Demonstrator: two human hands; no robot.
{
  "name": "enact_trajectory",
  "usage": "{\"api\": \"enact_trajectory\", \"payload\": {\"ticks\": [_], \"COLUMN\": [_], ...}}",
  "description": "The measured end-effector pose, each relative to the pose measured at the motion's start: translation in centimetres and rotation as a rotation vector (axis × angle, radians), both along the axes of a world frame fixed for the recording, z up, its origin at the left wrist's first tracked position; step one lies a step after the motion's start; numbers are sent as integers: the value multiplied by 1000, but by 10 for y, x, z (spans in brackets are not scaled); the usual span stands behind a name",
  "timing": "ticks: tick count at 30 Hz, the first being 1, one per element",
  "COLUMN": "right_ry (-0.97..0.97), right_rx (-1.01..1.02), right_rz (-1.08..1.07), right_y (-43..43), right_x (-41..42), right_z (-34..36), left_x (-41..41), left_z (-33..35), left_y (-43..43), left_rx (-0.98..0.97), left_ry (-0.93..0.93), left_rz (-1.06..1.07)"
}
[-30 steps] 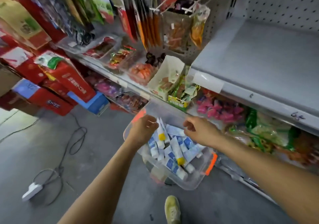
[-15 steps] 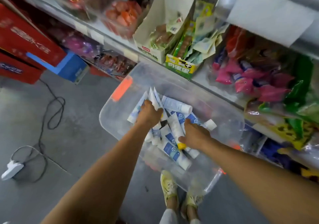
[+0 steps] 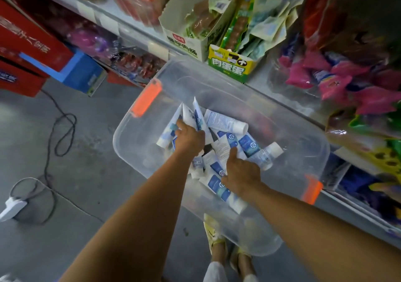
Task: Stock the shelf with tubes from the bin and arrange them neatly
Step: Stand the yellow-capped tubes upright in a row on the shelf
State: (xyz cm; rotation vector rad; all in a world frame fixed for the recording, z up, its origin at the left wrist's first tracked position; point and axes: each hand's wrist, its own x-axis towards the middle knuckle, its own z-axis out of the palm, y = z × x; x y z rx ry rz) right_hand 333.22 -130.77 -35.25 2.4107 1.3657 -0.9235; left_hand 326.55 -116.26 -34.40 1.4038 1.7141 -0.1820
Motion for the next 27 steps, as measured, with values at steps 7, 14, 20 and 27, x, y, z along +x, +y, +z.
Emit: {"api": "enact_trajectory", "payload": {"ticks": [7,14,20,27], "right_ry": [271,800,1335,1359], "right_rx": [-36,274,348,401], "right_rz": [-501,-1046,-1198,-1075], "right_y": [0,-20,-49,-92], "right_x": [32,44,41,63], "right_z": [66,153,222,288], "left_x": [-26,-40,-28,1], "left_z": [66,148,214,279], "left_y": [-23,-62,-85,-145], "left_rx": [-335,-201,-141,-32], "left_ry": [-269,-478,-682,-829], "left_rz": [476,311,280,222]}}
